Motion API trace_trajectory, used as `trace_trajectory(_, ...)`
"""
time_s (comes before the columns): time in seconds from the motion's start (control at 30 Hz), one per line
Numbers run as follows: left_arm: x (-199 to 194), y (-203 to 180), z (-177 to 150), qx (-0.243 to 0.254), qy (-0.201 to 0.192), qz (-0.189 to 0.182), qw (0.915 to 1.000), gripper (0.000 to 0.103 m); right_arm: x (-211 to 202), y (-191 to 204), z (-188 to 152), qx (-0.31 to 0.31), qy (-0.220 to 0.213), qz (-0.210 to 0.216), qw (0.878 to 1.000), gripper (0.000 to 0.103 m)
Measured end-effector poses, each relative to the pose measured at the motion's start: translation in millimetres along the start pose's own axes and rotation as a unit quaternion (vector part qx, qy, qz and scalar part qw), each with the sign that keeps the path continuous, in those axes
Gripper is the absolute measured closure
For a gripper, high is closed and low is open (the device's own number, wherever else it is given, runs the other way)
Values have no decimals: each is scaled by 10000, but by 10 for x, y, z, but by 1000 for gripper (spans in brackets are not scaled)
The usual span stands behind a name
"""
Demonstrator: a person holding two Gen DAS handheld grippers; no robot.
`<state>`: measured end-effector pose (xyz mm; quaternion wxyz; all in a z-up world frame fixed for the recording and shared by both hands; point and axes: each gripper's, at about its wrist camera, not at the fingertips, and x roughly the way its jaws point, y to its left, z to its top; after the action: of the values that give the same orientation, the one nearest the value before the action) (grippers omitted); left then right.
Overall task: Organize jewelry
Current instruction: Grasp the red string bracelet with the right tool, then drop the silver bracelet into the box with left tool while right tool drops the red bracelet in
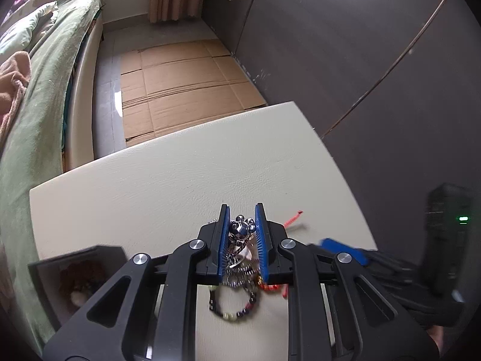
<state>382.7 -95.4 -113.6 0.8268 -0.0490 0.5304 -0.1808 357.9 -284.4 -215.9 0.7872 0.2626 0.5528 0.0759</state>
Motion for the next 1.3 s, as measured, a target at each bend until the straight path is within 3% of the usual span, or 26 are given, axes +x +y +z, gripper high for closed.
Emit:
trace_trajectory(0.23, -283, 85, -61, -166, -172, -230, 9995, 86, 151, 241, -16, -189, 166, 59, 9997, 74)
trace_trajectory(0.53, -712, 126, -58, -161, -493, -412, 9978, 86, 411, 414, 20, -326, 367, -165, 9987, 78)
trace_trajectory(0.67, -886, 110, -68, -119, -624, -426, 9971, 86, 517, 487, 57, -437, 428, -406, 9973, 92)
trace_trajectory(0.77, -1002, 93, -87, -104, -715, -446, 9964, 86, 539, 527, 76, -608, 433, -579, 9955, 97)
trace_trajectory(1.3, -1751, -15, -56, -25, -1430, -535, 9883, 86, -108, 502, 14, -719, -124, 130, 9973, 100)
